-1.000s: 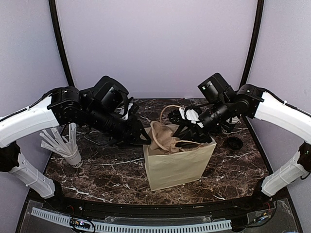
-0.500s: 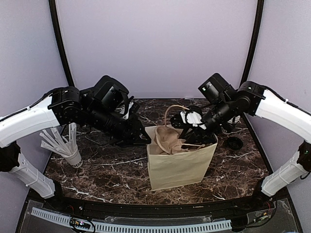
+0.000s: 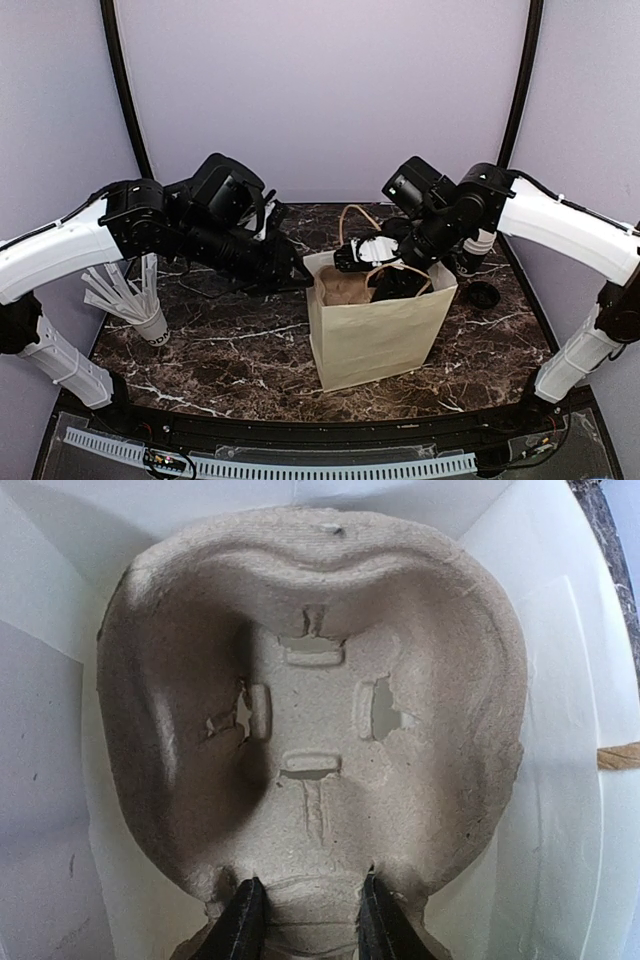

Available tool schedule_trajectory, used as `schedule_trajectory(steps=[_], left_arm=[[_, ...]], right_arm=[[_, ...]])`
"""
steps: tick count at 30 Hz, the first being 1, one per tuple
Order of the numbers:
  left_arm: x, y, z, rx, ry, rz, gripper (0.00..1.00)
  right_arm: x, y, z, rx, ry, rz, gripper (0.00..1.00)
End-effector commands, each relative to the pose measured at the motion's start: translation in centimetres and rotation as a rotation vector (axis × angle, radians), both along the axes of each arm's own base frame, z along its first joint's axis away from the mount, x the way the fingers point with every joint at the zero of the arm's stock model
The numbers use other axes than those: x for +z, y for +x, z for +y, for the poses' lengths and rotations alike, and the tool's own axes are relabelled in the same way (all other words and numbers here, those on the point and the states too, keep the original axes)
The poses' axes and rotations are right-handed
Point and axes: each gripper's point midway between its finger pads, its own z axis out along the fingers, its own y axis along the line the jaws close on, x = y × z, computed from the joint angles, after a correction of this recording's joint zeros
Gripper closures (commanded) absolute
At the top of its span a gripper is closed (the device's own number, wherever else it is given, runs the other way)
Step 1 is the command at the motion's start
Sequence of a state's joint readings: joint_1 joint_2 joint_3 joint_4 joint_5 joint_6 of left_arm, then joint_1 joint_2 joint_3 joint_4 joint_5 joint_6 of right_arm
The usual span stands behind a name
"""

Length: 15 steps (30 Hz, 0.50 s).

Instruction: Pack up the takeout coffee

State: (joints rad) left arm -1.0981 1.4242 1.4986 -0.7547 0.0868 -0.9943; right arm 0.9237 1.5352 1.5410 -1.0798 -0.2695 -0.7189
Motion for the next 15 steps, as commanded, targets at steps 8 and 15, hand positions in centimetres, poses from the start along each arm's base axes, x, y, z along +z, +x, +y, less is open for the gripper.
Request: schedule_trajectory(steps=[8,15], left_arm=[[5.3,3.1,5.6,0.150,0.039,-0.305,0.56],[6.3,6.8,11.5,0.267,0.143,-0.484,0.52]], right_arm=[[-3.5,-1.3,-1.5,0.026,-0.214,-0.014,0.70],[-7.0,-2.2,-1.9,0.019,-0.337,0.050,0.70]])
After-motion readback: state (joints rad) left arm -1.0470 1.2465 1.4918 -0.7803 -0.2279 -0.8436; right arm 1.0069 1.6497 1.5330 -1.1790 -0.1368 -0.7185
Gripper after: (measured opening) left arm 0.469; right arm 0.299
